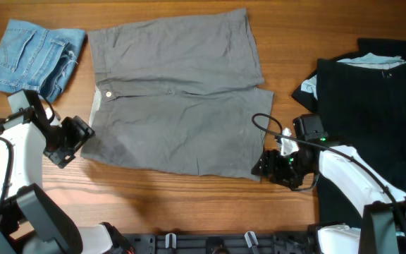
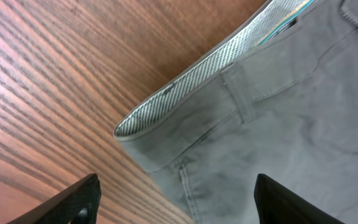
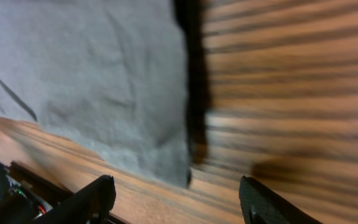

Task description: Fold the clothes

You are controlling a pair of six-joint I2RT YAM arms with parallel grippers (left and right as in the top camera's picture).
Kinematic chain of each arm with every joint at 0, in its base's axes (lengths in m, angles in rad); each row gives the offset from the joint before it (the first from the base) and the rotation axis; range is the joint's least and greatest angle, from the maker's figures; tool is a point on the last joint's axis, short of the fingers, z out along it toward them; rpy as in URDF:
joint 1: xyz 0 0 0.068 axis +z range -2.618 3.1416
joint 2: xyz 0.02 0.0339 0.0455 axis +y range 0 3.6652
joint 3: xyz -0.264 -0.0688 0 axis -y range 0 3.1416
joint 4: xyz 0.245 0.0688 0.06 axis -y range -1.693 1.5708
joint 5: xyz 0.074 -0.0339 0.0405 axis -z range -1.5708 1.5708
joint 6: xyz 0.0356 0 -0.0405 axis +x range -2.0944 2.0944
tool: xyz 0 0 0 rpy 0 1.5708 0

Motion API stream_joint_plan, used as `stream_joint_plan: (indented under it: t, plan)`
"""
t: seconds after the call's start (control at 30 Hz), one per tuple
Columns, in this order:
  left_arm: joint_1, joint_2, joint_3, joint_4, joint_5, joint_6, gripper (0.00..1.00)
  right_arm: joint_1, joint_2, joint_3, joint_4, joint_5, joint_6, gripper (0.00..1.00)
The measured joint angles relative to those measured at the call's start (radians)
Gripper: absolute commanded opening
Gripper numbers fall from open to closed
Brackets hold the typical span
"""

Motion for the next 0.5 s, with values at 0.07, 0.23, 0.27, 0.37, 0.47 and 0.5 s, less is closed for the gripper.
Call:
stream_joint_plan:
  t: [0.07, 0.23, 0.27, 0.37, 0.47, 0.5]
  plan:
    - [0.000, 0.005, 0.000, -0.019, 0.000, 0.000, 0.82, 0.026, 0.029, 0.000, 0.063, -0.032, 0.006, 0.62]
    - [0.000, 0.005, 0.000, -0.044, -0.007, 0.023, 0.80, 0.077, 0.146, 0.019, 0.139, -0.110, 0.028, 0.04]
    - [0.000, 0.005, 0.000, -0.050, -0.011, 0.029, 0.79, 0.080, 0.170, 0.018, 0.141, -0.112, 0.033, 0.04]
    - [0.000, 0.005, 0.000, -0.052, -0.016, 0.034, 0.74, 0.081, 0.174, 0.031, 0.081, -0.104, 0.033, 0.04]
    - [0.000, 0.005, 0.000, -0.053, -0.022, 0.040, 0.67, 0.081, 0.157, 0.069, -0.015, -0.048, 0.039, 0.04]
    - [0.000, 0.007, 0.000, -0.054, -0.024, 0.046, 0.68, 0.081, 0.137, 0.092, -0.051, -0.024, 0.042, 0.05]
